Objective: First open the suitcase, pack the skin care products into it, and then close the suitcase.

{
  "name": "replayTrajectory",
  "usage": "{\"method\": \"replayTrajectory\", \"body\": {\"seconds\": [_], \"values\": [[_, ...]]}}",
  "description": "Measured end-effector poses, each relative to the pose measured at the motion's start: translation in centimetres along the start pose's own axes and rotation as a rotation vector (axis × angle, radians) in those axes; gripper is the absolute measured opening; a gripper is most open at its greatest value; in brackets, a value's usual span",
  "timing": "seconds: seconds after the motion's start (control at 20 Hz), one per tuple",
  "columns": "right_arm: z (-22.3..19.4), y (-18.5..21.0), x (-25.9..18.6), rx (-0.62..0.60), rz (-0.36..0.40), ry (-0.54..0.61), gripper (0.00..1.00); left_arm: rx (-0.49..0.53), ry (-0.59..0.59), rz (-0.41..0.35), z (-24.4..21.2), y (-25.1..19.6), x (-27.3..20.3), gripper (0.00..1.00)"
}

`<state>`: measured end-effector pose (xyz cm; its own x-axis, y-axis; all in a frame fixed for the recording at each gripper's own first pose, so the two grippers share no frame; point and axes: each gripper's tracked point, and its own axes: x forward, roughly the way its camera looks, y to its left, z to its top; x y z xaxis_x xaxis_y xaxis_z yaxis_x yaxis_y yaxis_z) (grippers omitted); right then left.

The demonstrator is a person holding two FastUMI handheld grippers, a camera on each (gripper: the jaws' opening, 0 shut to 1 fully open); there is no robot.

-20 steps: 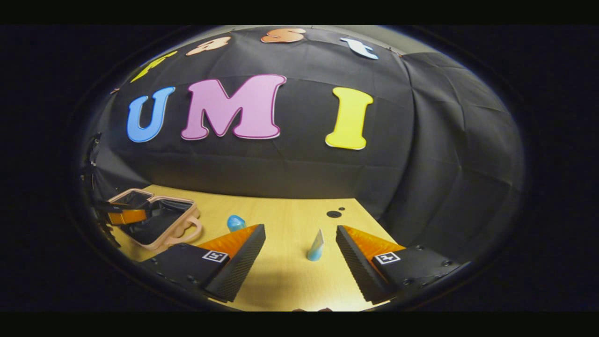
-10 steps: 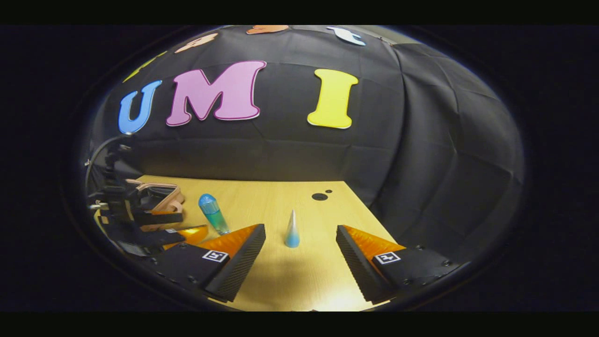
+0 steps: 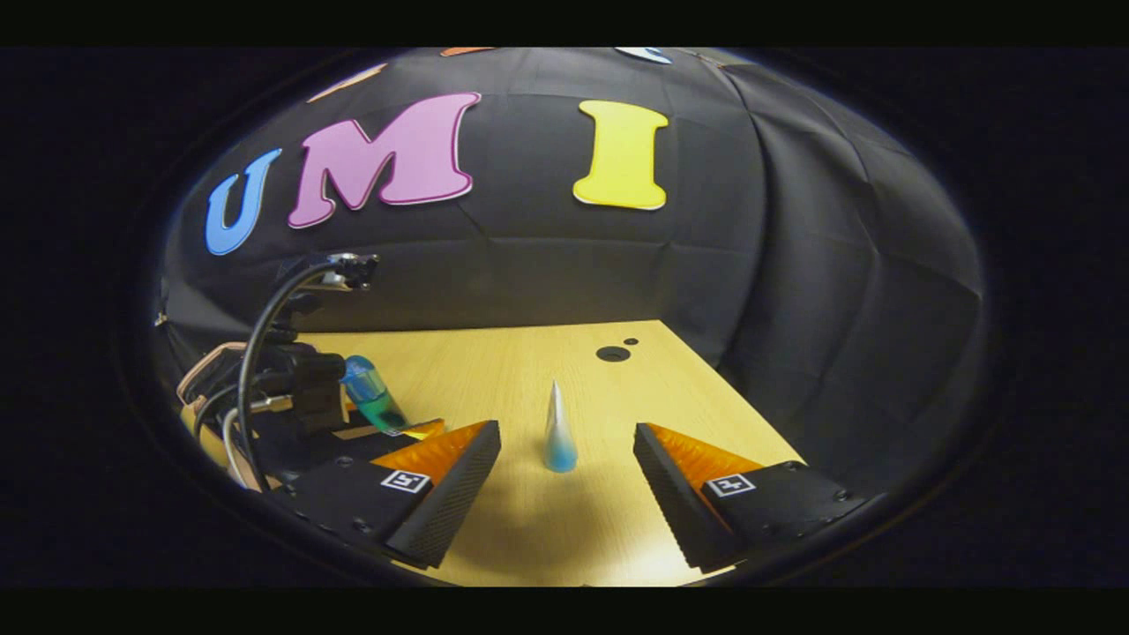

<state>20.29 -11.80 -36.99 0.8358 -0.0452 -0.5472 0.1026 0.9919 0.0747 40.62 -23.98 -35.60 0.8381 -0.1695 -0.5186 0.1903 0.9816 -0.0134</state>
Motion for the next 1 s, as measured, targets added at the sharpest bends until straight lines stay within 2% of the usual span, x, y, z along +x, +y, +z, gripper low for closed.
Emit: {"method": "replayTrajectory", "body": {"seconds": [0.05,0.1,0.2,0.5,0.6,0.65,0.7,0.75,0.85,0.9,0.95,1.0], "values": [[-0.4,-0.1,0.7,-0.008,-0.008,0.004,0.97,-0.008,0.0,0.0,0.0,-0.2,0.1,0.68],[-0.7,0.0,1.6,-0.015,-0.009,0.008,0.97,-0.007,0.0,0.017,-0.1,0.2,0.4,0.64],[-1.5,0.2,2.9,-0.032,-0.017,0.015,0.97,-0.026,-0.009,0.01,0.0,0.1,0.5,0.48],[-3.1,0.4,6.6,-0.008,-0.056,0.038,0.97,-0.031,0.0,-0.002,-0.3,0.2,0.2,0.44],[-4.0,0.1,7.4,-0.039,-0.072,0.049,0.95,-0.038,0.0,0.013,-0.5,0.6,-0.2,0.44],[-4.6,0.1,7.7,-0.053,-0.073,0.058,0.84,-0.046,0.0,0.019,-0.6,0.8,-0.5,0.44],[-5.1,0.3,8.1,-0.055,-0.07,0.068,0.84,-0.058,-0.001,0.023,-0.8,0.9,-0.7,0.48],[-5.4,0.7,8.5,-0.048,-0.056,0.079,0.74,-0.066,0.0,0.023,-0.8,1.0,-0.7,0.44],[-6.4,1.4,9.1,-0.049,-0.027,0.11,0.63,-0.064,0.006,0.025,-0.9,1.1,-0.8,0.44],[-6.7,1.5,9.0,-0.055,-0.016,0.121,0.57,-0.064,0.008,0.028,-1.0,1.2,-1.0,0.48],[-6.4,1.9,9.2,-0.054,0.003,0.11,0.46,-0.07,0.008,0.029,-1.1,1.3,-1.1,0.44],[-6.5,2.6,9.4,-0.048,0.034,0.107,0.4,-0.077,0.008,0.031,-1.1,1.4,-1.2,0.44]]}}
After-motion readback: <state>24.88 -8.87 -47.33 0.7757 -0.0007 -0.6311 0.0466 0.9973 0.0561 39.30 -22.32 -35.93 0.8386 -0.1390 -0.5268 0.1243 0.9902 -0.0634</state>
